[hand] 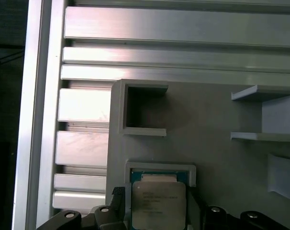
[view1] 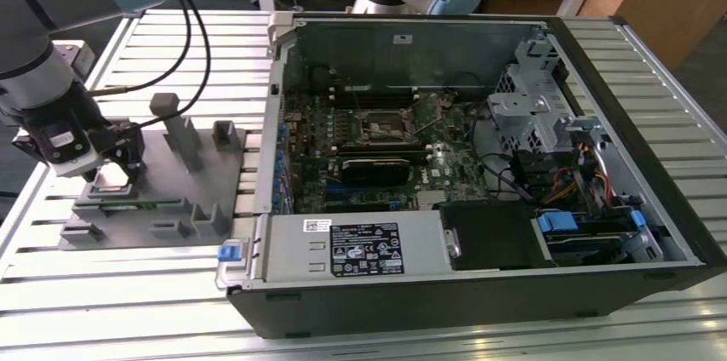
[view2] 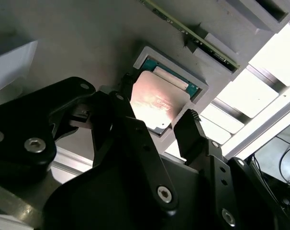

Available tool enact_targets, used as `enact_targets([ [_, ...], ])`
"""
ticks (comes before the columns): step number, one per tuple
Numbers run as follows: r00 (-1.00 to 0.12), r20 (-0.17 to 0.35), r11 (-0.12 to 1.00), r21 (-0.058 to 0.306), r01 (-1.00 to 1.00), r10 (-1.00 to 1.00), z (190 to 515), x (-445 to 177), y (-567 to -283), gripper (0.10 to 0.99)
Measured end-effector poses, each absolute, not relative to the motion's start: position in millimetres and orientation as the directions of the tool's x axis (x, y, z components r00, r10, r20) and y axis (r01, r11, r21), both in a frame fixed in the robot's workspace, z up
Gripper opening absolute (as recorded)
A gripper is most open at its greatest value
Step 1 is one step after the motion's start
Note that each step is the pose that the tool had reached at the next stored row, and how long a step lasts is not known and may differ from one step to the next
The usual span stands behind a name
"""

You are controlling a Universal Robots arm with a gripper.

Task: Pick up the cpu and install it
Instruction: 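Pick up the cpu and move it towards the insertion slot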

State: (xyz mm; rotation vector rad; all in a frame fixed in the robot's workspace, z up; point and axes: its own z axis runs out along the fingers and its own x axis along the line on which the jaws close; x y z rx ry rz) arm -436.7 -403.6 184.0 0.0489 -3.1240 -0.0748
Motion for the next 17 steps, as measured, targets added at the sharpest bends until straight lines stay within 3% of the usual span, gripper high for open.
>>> enact_targets([
  [7, -0.999, 0.016, 0.998, 0.048, -0.031, -0.032, 184, -437, -404, 0.608],
  [8, -0.999, 0.016, 0.998, 0.048, -0.031, -0.032, 184, -437, -404, 0.545],
  [17, -0.999, 0.015, 0.998, 0.048, -0.031, -0.032, 202, -437, -404, 0.541],
])
